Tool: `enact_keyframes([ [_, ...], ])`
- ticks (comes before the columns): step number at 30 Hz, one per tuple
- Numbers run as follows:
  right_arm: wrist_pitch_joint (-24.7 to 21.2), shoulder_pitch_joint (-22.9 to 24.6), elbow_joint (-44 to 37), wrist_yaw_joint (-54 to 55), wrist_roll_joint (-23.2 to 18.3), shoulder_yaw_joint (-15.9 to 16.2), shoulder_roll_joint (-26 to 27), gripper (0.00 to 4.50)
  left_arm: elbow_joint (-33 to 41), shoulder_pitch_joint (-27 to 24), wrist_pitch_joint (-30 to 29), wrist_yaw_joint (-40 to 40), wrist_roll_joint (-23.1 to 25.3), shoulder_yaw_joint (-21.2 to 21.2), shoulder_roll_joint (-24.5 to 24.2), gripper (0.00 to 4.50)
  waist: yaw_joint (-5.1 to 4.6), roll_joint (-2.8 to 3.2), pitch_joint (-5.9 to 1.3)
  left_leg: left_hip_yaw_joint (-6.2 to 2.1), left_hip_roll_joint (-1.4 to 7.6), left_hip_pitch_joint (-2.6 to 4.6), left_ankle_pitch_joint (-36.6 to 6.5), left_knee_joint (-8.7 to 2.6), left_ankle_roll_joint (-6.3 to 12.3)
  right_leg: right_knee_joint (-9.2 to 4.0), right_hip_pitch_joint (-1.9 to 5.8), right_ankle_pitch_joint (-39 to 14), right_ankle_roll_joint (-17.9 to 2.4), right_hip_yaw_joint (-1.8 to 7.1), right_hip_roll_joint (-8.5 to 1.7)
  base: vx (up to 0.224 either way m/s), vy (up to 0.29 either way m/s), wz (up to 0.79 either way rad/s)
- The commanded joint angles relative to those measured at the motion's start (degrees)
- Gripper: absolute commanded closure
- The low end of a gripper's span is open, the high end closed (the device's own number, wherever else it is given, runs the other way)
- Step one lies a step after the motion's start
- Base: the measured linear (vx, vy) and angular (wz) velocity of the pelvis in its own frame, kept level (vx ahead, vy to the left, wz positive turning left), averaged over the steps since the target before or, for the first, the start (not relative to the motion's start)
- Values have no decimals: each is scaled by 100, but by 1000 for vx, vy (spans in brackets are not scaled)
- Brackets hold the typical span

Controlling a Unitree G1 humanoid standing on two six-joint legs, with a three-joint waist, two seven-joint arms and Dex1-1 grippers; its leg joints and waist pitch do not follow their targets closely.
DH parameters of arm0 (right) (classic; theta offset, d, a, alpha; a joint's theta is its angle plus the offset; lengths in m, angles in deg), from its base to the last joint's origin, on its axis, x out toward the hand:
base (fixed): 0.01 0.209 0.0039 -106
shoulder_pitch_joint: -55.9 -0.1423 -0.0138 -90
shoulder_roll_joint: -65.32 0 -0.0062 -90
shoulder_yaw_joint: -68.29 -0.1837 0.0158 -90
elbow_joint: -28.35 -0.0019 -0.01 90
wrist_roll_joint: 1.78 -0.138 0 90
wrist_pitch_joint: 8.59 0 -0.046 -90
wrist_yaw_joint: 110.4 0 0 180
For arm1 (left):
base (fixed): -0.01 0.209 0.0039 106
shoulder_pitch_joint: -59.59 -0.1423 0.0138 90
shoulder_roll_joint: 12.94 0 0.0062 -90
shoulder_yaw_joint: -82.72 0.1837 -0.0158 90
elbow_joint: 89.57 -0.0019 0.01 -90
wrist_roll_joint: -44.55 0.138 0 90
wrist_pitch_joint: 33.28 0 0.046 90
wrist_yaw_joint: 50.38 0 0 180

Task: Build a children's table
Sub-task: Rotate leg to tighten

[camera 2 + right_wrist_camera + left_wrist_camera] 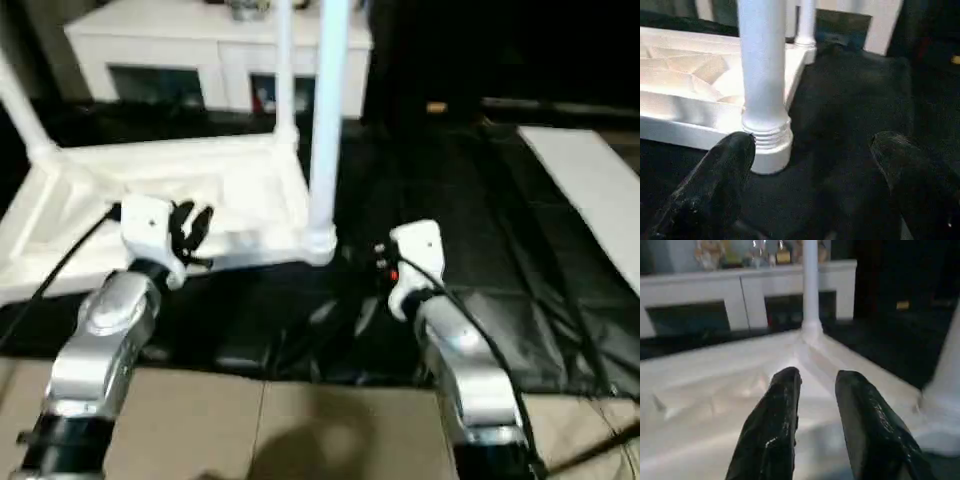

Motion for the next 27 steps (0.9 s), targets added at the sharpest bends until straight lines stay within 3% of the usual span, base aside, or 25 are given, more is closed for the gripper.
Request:
enact_keyframes([
  [1, 1, -39, 0, 20, 11, -2, 26, 32, 45, 95, -62, 16, -24, -21, -65, 305, 97, -164, -85, -301, -34, -346, -317, 238, 245, -1580, 290, -5052, -840, 1000, -949, 100, -9, 2],
  [2, 17, -40, 3, -6, 15, 19, 25, 32, 55, 86, -75, 4, -36, -33, -62, 305, 138, -105, -162, -267, 86, -236, -528, -172, 216, -1460, 408, -3856, -1117, 688, -748, 98, 22, 14],
  [3, 32, -42, 6, -32, 18, 43, 23, 32, 65, 77, -88, -5, -46, -48, -58, 305, 126, 84, -330, -184, 176, 47, -439, -721, 302, -1342, 440, -2357, -1265, 388, -369, 98, 22, 14],
  [4, 54, -38, -3, -57, 19, 67, 21, 32, 71, 72, -101, -19, -33, -56, -66, 305, 77, 225, -432, -182, 245, 300, -278, -974, 330, -1263, 391, -1570, -1190, 203, -173, 113, 56, 28],
  [5, 67, -40, -19, -98, 4, 91, 20, 32, 72, 72, -101, -14, -36, -67, -75, 305, -294, 433, -485, -943, 846, 1148, -1033, -1430, 1098, -375, -454, -627, -747, -28, 229, 153, 56, 14],
  [6, 74, -38, -38, -128, -6, 110, 21, 32, 81, 70, -111, -17, -14, -75, -95, 305, -479, 396, -668, -1205, 981, 1396, -715, -1288, 1860, 14, -767, -223, -170, -28, 139, 153, 56, 14],
  [8, 76, -34, -48, -137, -13, 116, 29, 32, 81, 70, -117, -12, -27, -93, -97, 305, -492, 357, -627, -1129, 873, 1279, 559, -1198, 2628, 246, -1134, 236, 394, 0, 4, 174, 9, -8],
  [9, 76, -33, -50, -139, -15, 117, 31, 32, 82, 70, -118, -11, -31, -97, -98, 305, -515, 277, -551, -955, 792, 1122, 987, -1299, 2772, 308, -1225, 572, 566, 53, -38, 170, 3, -10],
  [10, 80, -29, -57, -134, -2, 128, 29, 32, 87, 69, -120, 0, -37, -101, -106, 305, -529, 205, -556, -876, 761, 1107, 1098, -1312, 2776, 225, -1273, 834, 521, 118, -94, 163, -26, -7],
  [11, 82, -27, -60, -132, 5, 135, 28, 32, 90, 68, -122, 6, -41, -104, -111, 305, -482, 3, -469, -482, 425, 886, 535, -1309, 2365, -313, -1108, 1591, 34, 269, -202, 154, -70, -5],
  [12, 82, -27, -60, -132, 5, 135, 28, 32, 90, 68, -122, 6, -41, -104, -111, 305, -360, -455, -570, -39, -362, 287, -685, -814, 1710, -914, -223, 1063, -7, 794, -341, 154, -70, -5],
  [13, 82, -20, -69, -115, 6, 143, 28, 32, 101, 65, -146, 38, -68, -91, -122, 305, -210, -467, -546, -9, -531, 155, -1029, -326, 1423, -1220, -72, -244, -94, 1087, -624, 151, -81, 10],
  [14, 96, 2, -98, -96, 35, 157, -6, 32, 122, 49, -178, 141, -131, -27, -156, 305, -171, -317, -526, -178, -444, 56, -647, -21, 901, -1222, 45, -1334, -613, 1217, -846, 156, -79, 7],
  [15, 96, 2, -98, -96, 35, 157, -6, 32, 122, 49, -178, 141, -131, -27, -156, 305, -188, -276, -463, -286, -363, -160, -276, 77, 512, -1154, 171, -1201, -947, 1164, -811, 156, -79, 7],
  [17, 90, 6, -108, -95, 30, 140, -14, 32, 123, 49, -193, 179, -134, 7, -175, 305, -164, -109, -379, -385, -124, -167, 50, -15, 243, -1307, 80, -693, -1765, 1079, -918, 156, -33, 1],
  [18, 93, 13, -119, -103, 40, 131, -31, 32, 122, 43, -181, 209, -143, 17, -178, 305, -156, 13, -388, -381, 16, -203, 389, -335, 225, -1323, 66, -692, -1921, 800, -677, 154, -6, 2],
  [19, 93, 13, -119, -103, 40, 131, -31, 32, 122, 43, -181, 209, -143, 17, -178, 305, -163, 99, -350, -375, 107, -108, 470, -642, 284, -1329, -10, -833, -1792, 599, -508, 155, 41, -1],
  [20, 102, 32, -146, -125, 52, 132, -61, 32, 117, 33, -258, 383, -196, 84, -227, 305, -237, 356, -355, -433, 338, 149, 384, -1174, 336, -1162, -102, -568, -1277, 205, -54, 168, 116, -3],
  [21, 123, 55, -163, -146, 70, 132, -92, 32, 106, 5, -284, 685, -314, 173, -283, 305, -478, 553, -432, -895, 802, 593, -291, -1343, 815, -322, -615, -34, -873, 40, 185, 168, 116, -3],
  [22, 152, 89, -181, -241, 67, 152, -159, 32, 74, -34, -409, 1088, -545, 241, -337, 285, -532, 486, -527, -1005, 927, 776, 41, -1278, 1167, -224, -755, 231, -663, 86, 87, 175, 132, -1],
  [23, 181, 107, -196, -297, 83, 173, -214, 32, 25, -33, -477, 1314, -644, 295, -381, 275, -480, 440, -578, -1011, 901, 784, 1915, -1062, 1783, -149, -915, 927, -256, 179, -40, 148, 79, 2],
  [24, 196, 115, -203, -324, 90, 184, -241, 32, 2, -33, -510, 1422, -690, 321, -402, 265, -433, 344, -613, -971, 798, 695, 4796, -829, 2033, -320, -974, 1897, 79, 392, -251, 148, 79, 2],
  [25, 214, 134, -216, -383, 127, 207, -325, 32, -130, 5, -557, 1707, -747, 417, -476, 257, -394, 278, -628, -882, 655, 624, 5512, -740, 1902, -482, -957, 2375, 126, 501, -366, 48, 56, -7],
  [26, 178, 133, -225, -435, 125, 206, -394, 32, -301, 89, -587, 1870, -693, 516, -550, 247, -337, 81, -665, -566, 133, 294, 5012, -597, 1459, -644, -718, 3558, -54, 614, -457, 0, 0, 0],
  [27, 172, 114, -247, -558, 82, 194, -501, 32, -520, 240, -556, 2173, -687, 656, -644, 237, -239, 1, -643, -349, -80, 6, 3317, -717, 1184, -652, -496, 4337, -308, 612, -475, 0, 0, 0],
])
